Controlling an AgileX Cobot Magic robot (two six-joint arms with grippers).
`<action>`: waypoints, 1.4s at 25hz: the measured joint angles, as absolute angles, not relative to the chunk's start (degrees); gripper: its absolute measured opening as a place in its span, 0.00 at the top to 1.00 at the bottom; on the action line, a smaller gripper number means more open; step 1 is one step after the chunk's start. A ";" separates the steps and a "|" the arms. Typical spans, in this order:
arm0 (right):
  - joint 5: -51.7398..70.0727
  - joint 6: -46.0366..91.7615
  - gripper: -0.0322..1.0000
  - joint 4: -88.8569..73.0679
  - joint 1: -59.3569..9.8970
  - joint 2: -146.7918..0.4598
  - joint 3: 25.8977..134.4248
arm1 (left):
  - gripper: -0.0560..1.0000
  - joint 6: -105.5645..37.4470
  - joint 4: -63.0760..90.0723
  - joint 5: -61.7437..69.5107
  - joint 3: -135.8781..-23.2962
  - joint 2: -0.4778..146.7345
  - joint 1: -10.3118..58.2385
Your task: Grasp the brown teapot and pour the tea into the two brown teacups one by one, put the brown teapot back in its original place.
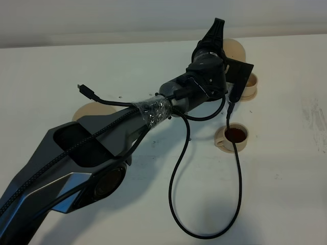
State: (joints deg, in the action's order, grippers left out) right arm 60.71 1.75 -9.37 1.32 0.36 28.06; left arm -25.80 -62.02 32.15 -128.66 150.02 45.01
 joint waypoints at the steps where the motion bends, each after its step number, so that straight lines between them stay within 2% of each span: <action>1: 60.71 1.75 0.52 -9.37 1.32 0.36 28.06 | 0.84 -25.80 -62.37 32.15 -128.66 150.16 45.14; 35: 60.71 1.75 0.52 -9.37 1.32 0.36 28.06 | 0.84 -25.69 -66.91 31.65 -128.72 150.60 45.26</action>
